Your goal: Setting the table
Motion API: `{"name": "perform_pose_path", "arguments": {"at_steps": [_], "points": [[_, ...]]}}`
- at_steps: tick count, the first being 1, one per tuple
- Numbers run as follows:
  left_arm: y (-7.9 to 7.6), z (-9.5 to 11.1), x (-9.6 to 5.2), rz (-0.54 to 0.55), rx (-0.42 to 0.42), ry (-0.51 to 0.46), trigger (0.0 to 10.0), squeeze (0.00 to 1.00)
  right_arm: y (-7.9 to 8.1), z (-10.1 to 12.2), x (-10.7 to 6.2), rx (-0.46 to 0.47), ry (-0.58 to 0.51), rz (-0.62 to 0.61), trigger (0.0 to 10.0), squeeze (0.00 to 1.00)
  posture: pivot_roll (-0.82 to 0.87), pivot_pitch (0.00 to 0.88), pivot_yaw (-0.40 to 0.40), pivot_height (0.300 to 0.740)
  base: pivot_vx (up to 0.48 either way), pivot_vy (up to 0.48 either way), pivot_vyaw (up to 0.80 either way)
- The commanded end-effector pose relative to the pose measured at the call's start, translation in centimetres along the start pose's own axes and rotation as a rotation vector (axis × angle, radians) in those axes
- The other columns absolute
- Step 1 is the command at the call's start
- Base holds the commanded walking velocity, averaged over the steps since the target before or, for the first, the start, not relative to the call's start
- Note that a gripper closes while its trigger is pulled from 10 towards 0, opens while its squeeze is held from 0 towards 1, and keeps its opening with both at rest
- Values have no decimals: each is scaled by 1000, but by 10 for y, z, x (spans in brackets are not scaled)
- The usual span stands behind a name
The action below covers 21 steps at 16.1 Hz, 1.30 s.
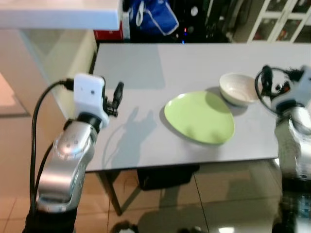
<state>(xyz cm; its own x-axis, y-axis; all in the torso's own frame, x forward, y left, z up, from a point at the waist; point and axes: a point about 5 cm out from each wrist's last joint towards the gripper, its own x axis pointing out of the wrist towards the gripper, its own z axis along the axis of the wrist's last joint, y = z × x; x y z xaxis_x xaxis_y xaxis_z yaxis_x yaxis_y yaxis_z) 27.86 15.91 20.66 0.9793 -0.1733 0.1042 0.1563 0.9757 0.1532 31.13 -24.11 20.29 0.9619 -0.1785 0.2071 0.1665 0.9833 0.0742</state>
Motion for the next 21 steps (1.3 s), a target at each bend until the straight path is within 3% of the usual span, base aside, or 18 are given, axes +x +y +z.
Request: {"name": "perform_pose_path", "arguments": {"at_steps": [1,4,8,12,14,21], "points": [[-3,5,0,-8,8,-24,10000,0,12,3,-8,1,18,16,10000,0,61,0,16,740,0,0,0],[-10,8,3,-34,12,-30,10000,0,34,-4,-45,92,53,65,10000,0,47,0,23,740,0,0,0],[-16,8,-1,-23,-4,-45,10000,0,39,-7,-51,102,141,99,10000,0,45,0,-23,740,0,0,0],[-22,9,-5,-59,-1,-49,10000,0,42,-10,-51,125,185,111,10000,0,24,6,-5,740,0,0,0],[-27,-3,-10,-85,-14,-9,10000,0,43,-10,-62,135,204,109,10000,0,12,4,0,740,0,0,0],[-20,-3,-12,-48,-17,-15,10000,0,50,-16,-67,176,254,123,10000,0,22,0,-9,740,0,142,0]]}}
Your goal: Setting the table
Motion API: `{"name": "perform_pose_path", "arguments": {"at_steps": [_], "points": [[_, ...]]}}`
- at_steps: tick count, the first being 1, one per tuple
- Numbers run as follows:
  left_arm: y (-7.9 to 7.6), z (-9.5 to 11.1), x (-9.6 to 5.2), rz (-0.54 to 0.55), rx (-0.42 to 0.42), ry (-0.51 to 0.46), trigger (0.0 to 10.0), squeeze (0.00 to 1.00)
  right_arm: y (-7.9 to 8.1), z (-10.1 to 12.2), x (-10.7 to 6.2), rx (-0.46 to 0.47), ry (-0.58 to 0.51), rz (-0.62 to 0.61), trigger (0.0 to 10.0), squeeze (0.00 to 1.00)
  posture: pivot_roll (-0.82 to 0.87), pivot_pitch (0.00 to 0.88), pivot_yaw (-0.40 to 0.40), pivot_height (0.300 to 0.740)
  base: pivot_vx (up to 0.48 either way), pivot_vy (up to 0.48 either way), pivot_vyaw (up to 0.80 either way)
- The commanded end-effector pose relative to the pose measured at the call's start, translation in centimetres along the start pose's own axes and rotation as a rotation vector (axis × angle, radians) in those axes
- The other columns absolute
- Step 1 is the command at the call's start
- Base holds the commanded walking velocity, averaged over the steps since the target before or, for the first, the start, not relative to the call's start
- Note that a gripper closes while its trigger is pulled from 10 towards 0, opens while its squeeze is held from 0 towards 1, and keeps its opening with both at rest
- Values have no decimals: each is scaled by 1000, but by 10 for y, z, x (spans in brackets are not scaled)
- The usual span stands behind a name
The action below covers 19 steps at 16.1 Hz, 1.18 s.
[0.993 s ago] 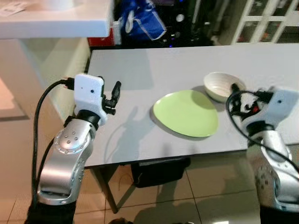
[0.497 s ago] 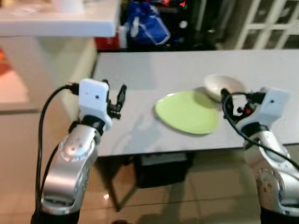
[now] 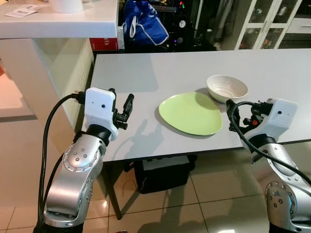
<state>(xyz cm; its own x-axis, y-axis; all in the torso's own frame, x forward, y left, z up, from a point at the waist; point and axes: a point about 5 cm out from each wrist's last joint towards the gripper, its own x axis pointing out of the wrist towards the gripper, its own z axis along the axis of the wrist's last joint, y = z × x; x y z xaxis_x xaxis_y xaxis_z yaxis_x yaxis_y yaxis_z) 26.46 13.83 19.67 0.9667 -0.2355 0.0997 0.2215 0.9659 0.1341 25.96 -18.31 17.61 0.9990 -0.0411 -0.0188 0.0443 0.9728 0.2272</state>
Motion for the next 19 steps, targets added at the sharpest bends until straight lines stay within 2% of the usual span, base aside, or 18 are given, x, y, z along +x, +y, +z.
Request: {"name": "perform_pose_path", "arguments": {"at_steps": [1,3,6,13,16,19], "points": [[5,3,-1,18,4,-12,10000,0,4,-1,-2,14,12,17,10000,0,23,0,-6,740,0,352,0],[2,3,-2,9,-13,-12,10000,0,2,-2,-3,22,16,13,10000,0,29,0,-4,740,0,354,0],[3,3,-4,-3,15,-1,10000,0,3,-5,-4,26,27,23,10000,0,39,0,0,740,0,360,0],[15,10,-1,19,45,-26,10000,0,11,-11,-5,53,33,54,10000,0,62,0,-10,740,0,376,0],[16,8,-5,35,55,-16,10000,0,10,-10,0,45,32,62,10000,0,75,0,-30,740,0,382,0],[22,9,-4,65,55,-17,10000,0,15,-9,4,-14,28,80,10000,0,73,0,-29,740,0,389,0]]}}
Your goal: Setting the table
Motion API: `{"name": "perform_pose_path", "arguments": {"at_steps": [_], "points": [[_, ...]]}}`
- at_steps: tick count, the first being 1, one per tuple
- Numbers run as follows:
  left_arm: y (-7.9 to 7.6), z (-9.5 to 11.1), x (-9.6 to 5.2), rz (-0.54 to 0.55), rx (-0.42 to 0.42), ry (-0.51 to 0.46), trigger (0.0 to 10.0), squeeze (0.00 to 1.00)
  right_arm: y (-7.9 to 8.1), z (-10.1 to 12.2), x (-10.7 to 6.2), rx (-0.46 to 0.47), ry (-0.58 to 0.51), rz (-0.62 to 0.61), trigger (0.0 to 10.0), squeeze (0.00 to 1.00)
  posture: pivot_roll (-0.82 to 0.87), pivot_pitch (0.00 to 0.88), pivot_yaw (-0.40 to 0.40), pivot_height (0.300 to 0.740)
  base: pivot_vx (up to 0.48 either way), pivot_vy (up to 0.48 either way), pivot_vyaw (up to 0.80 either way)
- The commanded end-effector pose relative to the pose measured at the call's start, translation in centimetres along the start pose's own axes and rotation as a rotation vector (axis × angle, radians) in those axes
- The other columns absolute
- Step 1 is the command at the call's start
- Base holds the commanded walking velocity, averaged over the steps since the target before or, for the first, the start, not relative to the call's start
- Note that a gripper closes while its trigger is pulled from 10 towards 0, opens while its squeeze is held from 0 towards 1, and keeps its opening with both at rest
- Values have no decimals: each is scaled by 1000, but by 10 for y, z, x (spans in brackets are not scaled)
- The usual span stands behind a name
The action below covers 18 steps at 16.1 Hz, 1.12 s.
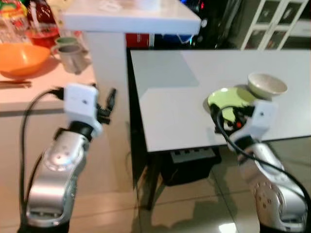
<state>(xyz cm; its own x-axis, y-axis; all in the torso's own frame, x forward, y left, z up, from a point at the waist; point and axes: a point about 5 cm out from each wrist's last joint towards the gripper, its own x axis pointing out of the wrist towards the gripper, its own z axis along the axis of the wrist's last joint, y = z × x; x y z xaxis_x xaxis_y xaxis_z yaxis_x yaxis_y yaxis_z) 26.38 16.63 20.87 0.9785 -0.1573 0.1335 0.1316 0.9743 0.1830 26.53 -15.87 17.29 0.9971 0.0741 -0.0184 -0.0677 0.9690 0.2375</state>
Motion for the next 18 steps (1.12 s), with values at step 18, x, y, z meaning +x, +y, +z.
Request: {"name": "perform_pose_path", "arguments": {"at_steps": [18], "points": [[-13,-12,3,-37,-10,35,10000,0,-7,-11,-3,-74,11,-2,10000,0,58,0,-10,740,0,416,0]]}}
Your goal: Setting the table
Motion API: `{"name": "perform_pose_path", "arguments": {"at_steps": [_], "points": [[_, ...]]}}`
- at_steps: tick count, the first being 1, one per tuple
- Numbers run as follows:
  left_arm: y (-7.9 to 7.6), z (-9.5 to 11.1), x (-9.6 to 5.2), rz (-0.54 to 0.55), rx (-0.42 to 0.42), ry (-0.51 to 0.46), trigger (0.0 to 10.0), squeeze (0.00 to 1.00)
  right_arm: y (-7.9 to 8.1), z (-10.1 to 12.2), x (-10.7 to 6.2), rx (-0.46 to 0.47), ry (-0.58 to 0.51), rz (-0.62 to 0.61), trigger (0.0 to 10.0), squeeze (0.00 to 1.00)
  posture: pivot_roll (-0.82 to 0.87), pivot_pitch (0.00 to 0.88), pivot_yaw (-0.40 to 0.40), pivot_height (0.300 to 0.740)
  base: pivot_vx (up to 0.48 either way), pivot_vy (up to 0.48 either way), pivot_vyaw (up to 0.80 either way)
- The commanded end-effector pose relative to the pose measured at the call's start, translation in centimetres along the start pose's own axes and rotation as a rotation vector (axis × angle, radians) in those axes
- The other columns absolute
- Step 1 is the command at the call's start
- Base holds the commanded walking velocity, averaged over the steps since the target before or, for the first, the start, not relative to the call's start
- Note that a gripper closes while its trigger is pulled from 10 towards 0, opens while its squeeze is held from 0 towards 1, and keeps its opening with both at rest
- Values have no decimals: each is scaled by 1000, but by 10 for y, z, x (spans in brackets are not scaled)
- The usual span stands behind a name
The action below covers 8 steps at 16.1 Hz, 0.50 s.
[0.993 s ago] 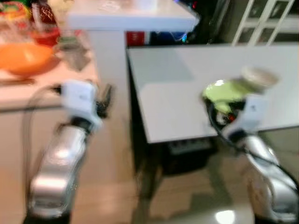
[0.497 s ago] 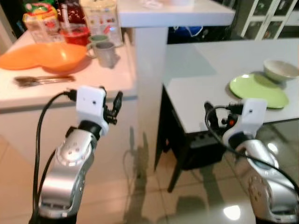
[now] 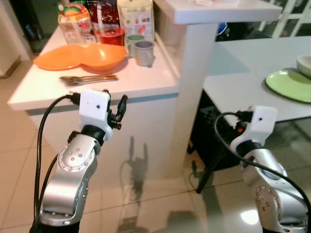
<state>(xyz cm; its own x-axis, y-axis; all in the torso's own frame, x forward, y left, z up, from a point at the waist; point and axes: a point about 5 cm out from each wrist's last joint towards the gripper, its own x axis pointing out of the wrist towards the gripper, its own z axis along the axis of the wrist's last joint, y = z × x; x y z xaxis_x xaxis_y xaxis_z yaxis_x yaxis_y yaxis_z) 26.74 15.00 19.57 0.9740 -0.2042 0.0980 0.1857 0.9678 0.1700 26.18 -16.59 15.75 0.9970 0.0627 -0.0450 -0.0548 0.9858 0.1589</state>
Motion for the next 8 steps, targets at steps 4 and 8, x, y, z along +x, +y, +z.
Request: {"name": "perform_pose_path", "arguments": {"at_steps": [4,8], "points": [[3,1,2,15,88,-3,10000,0,4,3,2,3,-15,17,10000,0,56,0,-8,740,0,-480,0],[11,-3,1,86,14,22,10000,0,2,6,4,-24,-28,24,10000,0,56,0,-16,740,0,0,0]]}}
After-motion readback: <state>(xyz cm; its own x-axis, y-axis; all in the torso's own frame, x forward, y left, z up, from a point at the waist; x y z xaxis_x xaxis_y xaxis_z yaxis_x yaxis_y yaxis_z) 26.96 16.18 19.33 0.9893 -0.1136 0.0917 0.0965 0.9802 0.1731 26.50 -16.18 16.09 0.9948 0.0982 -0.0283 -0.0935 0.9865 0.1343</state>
